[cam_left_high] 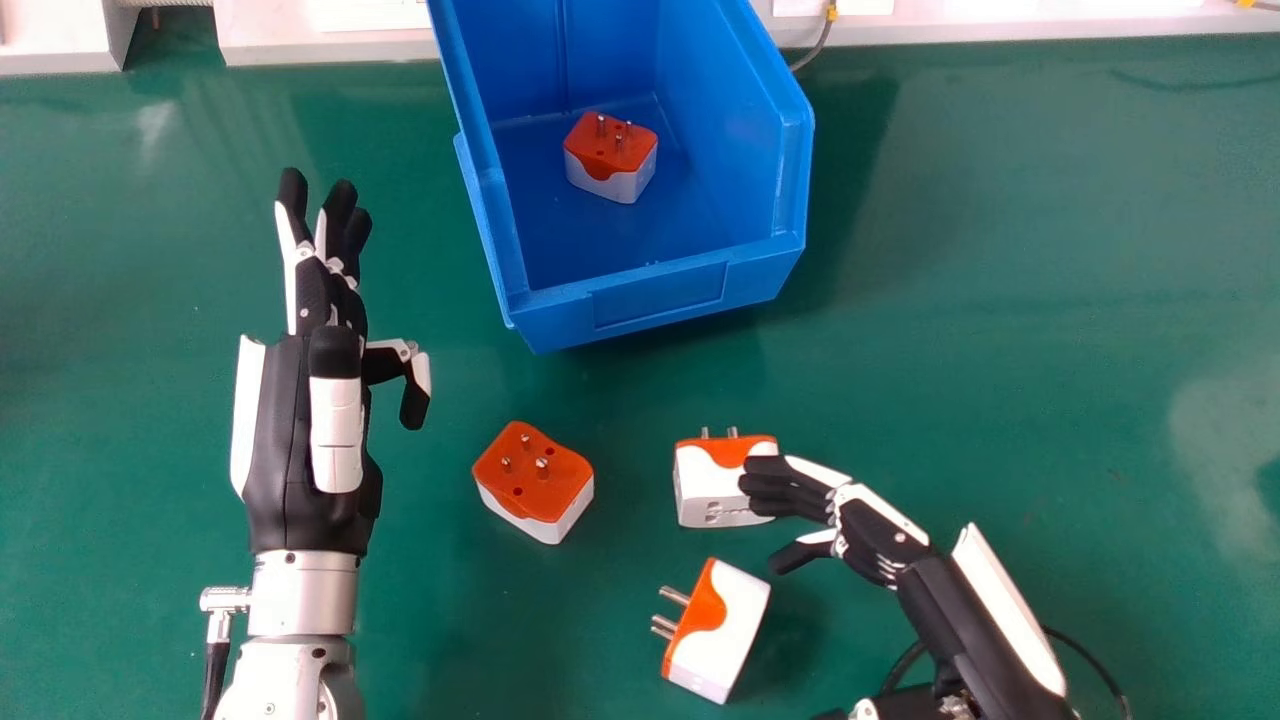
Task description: Pick all objects and put in blue box
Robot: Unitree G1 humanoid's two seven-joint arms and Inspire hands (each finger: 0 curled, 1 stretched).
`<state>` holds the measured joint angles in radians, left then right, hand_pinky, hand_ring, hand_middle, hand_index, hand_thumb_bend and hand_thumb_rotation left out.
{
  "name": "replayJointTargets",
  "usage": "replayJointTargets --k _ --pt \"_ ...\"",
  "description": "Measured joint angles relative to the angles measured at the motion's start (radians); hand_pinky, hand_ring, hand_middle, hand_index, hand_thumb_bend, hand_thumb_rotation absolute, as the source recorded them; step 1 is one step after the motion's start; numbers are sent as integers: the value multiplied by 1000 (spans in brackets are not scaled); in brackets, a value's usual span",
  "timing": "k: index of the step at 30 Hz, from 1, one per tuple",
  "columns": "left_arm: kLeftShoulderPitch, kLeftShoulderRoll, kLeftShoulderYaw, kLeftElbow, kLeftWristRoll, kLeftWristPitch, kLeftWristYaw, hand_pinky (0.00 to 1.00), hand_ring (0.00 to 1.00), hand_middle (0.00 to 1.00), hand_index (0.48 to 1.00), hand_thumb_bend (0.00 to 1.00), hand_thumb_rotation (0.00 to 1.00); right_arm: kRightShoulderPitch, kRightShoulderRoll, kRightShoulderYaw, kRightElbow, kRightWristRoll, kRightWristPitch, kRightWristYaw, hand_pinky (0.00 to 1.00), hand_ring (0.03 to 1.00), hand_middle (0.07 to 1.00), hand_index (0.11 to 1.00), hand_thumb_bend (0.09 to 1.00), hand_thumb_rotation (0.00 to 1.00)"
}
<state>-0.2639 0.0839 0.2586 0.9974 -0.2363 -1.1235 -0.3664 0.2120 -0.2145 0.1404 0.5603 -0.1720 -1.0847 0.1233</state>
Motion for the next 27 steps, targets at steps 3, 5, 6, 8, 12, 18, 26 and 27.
replayJointTargets --k 3,5,6,8,12,18,26,27 --pt "0 0 0 -1 0 0 0 0 1000 1000 1000 1000 1000 -21 7 11 34 0 -16 1 632 781 802 814 984 277" --pt "1 1 0 -2 0 0 0 0 1000 1000 1000 1000 1000 -30 11 16 49 -2 -22 2 636 782 801 814 984 276" --pt "1 1 0 -3 0 0 0 0 1000 1000 1000 1000 1000 -36 12 18 57 -3 -24 2 641 783 801 814 983 275" --pt "2 1 0 -6 0 0 1 0 1000 1000 1000 1000 1000 -45 13 19 72 -9 -34 1 650 785 801 815 983 272" --pt "5 2 0 -9 0 0 1 0 1000 1000 1000 1000 1000 -88 16 19 147 -42 -81 -9 683 782 800 817 984 269" --pt "8 2 0 -18 0 0 2 0 1000 1000 1000 1000 1000 -152 24 15 247 -123 -121 -67 712 779 803 817 993 264" --pt "17 2 0 -27 0 1 2 0 1000 1000 1000 1000 1000 -193 24 23 338 -187 -145 -119 728 791 810 817 1000 249" --pt "18 2 0 -29 0 1 2 0 1000 1000 1000 1000 1000 -197 24 24 345 -192 -147 -124 728 791 810 817 1000 248"
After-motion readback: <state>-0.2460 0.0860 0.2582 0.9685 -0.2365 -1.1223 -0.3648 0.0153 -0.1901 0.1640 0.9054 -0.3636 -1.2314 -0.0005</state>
